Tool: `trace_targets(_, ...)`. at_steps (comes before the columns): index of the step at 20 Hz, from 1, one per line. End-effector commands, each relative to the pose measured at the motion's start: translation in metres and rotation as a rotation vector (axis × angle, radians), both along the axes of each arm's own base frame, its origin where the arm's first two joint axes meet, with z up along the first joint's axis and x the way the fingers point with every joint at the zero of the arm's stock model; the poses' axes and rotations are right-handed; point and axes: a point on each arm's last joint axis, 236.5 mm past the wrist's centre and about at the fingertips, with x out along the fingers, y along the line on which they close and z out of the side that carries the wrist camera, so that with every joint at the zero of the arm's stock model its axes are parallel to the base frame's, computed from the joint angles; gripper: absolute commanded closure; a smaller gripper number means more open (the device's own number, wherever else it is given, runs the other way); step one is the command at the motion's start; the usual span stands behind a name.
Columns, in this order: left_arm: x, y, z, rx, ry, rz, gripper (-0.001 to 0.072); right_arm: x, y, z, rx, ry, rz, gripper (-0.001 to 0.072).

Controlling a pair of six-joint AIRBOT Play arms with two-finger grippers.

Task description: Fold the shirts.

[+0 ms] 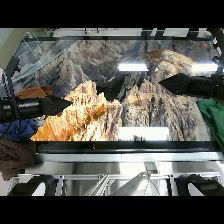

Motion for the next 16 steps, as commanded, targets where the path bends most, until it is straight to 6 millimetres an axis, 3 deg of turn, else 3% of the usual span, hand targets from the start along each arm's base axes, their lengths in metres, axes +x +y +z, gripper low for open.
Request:
trace_targets(1, 0.000, 0.000, 0.000, 0.000, -0.002, 0.000, 0.0689, 0.000, 0.000, 0.001, 0.000, -0.002, 0.001, 0.0690)
trace_targets(4, 0.004, 0.003, 0.001, 0.002, -0.009, 0.018, 0.0663, 0.000, 0.000, 0.001, 0.000, -0.002, 0.001, 0.0690)
trace_targets(5, 0.011, 0.011, -0.001, 0.018, -0.018, 0.053, 0.0406, 0.000, 0.000, 0.001, 0.000, -0.002, 0.001, 0.0690)
trace_targets(7, 0.034, 0.050, -0.017, 0.125, 0.001, 0.167, 0.0325, 0.000, 0.000, 0.001, 0.000, -0.001, 0.001, 0.0690)
trace_targets(8, 0.046, 0.080, -0.027, 0.212, 0.023, 0.218, 0.0115, 0.000, 0.000, 0.001, 0.000, -0.001, 0.001, 0.0690)
trace_targets(9, 0.060, 0.111, -0.034, 0.278, 0.053, 0.283, -0.0011, 0.000, 0.000, 0.001, 0.000, -0.002, 0.001, 0.0690)
trace_targets(12, 0.104, 0.208, -0.045, 0.383, 0.128, 0.467, -0.0011, 0.000, 0.000, 0.001, 0.000, -0.002, 0.000, 0.0689)
trace_targets(15, 0.127, 0.290, -0.086, 0.420, 0.268, 0.590, -0.0011, 0.004, -0.001, 0.004, 0.008, -0.016, -0.018, 0.0690)
trace_targets(16, 0.132, 0.307, -0.099, 0.429, 0.302, 0.604, -0.0011, 0.009, -0.003, 0.007, 0.014, -0.031, -0.033, 0.0690)
